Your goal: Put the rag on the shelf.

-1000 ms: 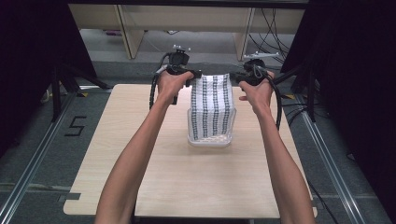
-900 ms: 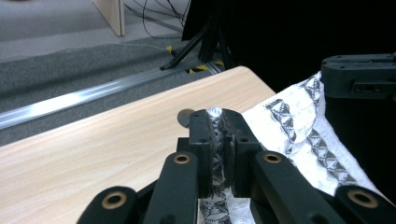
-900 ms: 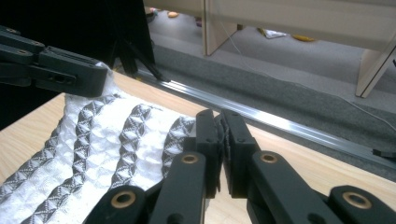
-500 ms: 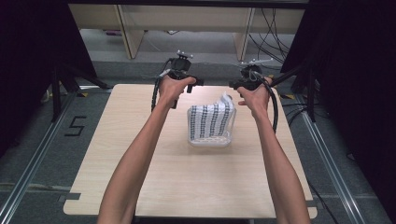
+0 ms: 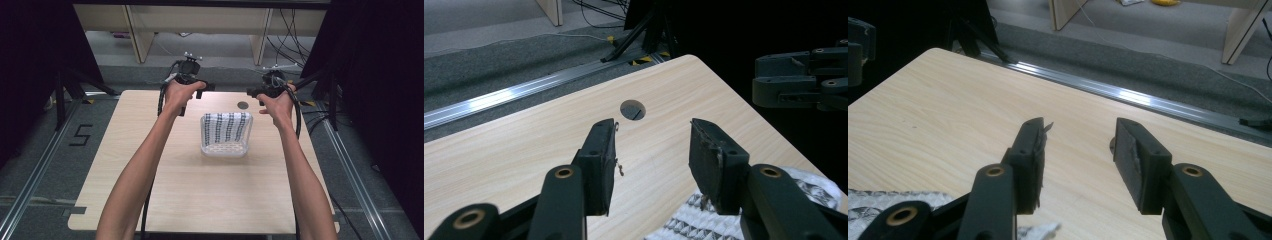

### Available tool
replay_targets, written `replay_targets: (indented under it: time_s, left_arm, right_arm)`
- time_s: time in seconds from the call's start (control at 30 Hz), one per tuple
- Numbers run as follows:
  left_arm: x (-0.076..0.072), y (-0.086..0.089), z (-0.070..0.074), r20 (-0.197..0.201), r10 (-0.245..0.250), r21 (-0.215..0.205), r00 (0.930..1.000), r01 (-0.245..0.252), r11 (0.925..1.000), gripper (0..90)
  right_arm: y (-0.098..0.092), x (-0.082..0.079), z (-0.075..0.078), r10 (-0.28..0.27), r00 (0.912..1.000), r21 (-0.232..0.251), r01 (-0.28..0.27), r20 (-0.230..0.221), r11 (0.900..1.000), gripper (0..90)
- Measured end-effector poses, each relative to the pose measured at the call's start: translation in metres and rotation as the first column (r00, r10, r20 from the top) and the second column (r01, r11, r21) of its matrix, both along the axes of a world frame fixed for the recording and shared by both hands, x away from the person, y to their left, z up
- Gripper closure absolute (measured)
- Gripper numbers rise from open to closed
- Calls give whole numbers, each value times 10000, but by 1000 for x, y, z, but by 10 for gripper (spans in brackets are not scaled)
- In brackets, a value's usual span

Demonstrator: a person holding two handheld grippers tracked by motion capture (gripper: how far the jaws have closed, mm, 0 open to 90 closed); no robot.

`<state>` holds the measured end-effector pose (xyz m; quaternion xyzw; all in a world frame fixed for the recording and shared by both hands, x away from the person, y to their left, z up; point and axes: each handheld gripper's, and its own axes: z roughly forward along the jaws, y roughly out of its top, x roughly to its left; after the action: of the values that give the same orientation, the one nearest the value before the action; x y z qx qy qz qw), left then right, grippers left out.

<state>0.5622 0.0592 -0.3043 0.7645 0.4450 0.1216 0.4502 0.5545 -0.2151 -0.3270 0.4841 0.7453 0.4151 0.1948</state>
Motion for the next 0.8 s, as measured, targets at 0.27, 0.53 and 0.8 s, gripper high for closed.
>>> replay_targets:
  time_s: [0.27, 0.53, 0.8]
  left_arm:
    - [-7, 4, 1, -110, -374, 82, 9992, 375, 9993, 527]
    - [-18, 9, 3, -51, -485, 148, 9988, 486, 9987, 453]
    - [-28, 21, 6, -135, -320, 53, 9994, 320, 9995, 369]
  right_arm:
    - [-2, -4, 3, 290, 9996, -156, -289, 59, 9995, 539]
    - [-1, -13, 7, 384, 9991, -19, -384, 150, 9993, 507]
    - [-6, -20, 13, 532, 9980, -18, -532, 326, 9986, 445]
